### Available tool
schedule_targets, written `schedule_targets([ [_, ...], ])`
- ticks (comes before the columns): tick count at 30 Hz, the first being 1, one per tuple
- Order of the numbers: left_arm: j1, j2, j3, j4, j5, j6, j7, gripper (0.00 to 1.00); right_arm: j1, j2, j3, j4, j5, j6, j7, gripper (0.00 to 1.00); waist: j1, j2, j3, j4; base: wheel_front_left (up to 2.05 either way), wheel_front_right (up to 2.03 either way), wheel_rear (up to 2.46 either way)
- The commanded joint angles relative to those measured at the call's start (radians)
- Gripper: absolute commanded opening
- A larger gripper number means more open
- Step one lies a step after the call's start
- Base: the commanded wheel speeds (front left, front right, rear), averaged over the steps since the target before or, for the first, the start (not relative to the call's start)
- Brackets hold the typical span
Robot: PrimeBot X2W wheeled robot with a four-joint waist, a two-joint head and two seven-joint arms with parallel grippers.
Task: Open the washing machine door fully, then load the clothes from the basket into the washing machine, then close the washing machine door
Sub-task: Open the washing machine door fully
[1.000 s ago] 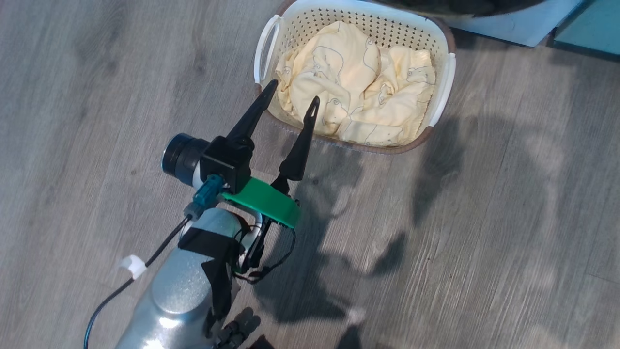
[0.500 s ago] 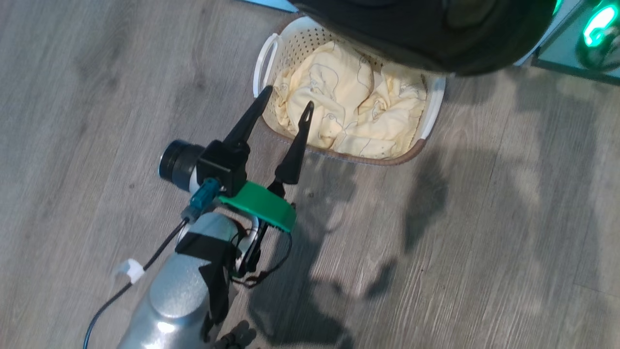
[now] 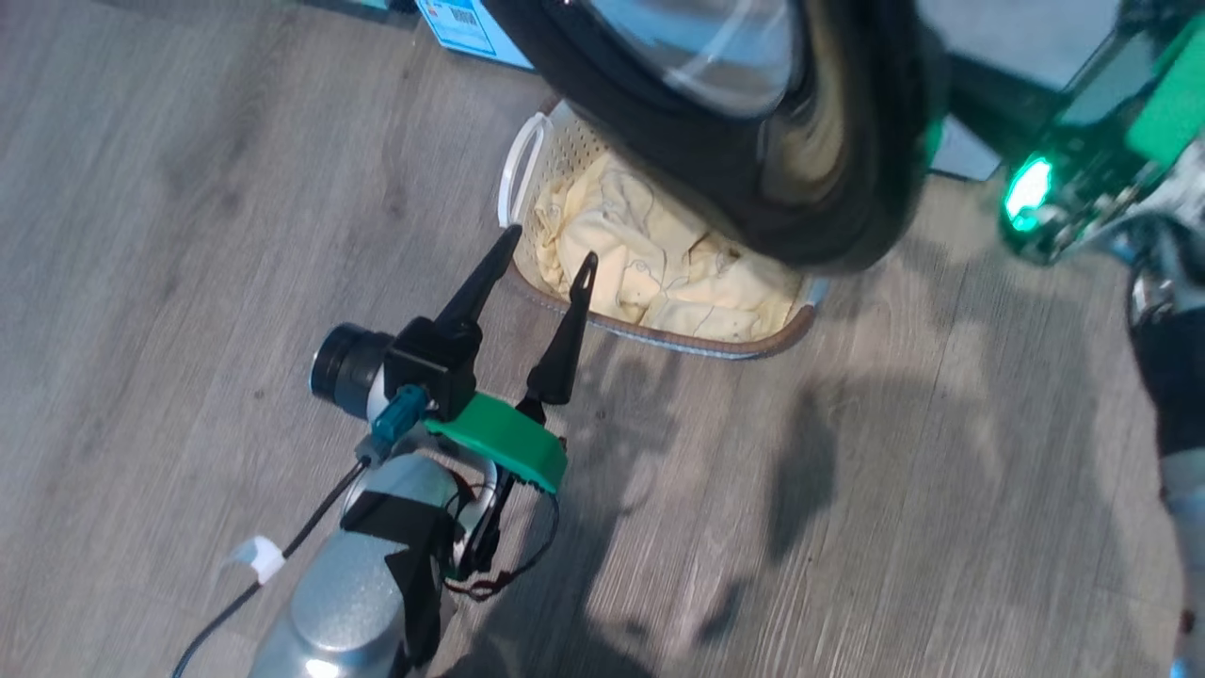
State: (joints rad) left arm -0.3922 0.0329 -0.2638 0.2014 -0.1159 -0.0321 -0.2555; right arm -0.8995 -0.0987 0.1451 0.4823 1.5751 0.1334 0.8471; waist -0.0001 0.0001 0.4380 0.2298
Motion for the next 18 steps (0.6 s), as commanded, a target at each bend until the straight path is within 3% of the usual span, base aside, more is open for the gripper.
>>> schedule_targets([
  [1, 0.007, 0.017, 0.035, -0.026, 0.000, 0.001, -0.006, 1.00, 0.015, 0.031, 0.025, -0.056, 0.013, -0.003, 0.014, 0.00, 0.0001, -0.0001, -0.016, 0.002, 0.00, 0.00, 0.00],
  [18, 0.058, 0.017, 0.044, -0.007, 0.015, -0.008, -0.006, 1.00, 0.176, 0.047, 0.175, -0.153, 0.082, -0.003, 0.010, 0.00, 0.0001, -0.0001, -0.102, 0.008, 0.00, 0.00, 0.00],
])
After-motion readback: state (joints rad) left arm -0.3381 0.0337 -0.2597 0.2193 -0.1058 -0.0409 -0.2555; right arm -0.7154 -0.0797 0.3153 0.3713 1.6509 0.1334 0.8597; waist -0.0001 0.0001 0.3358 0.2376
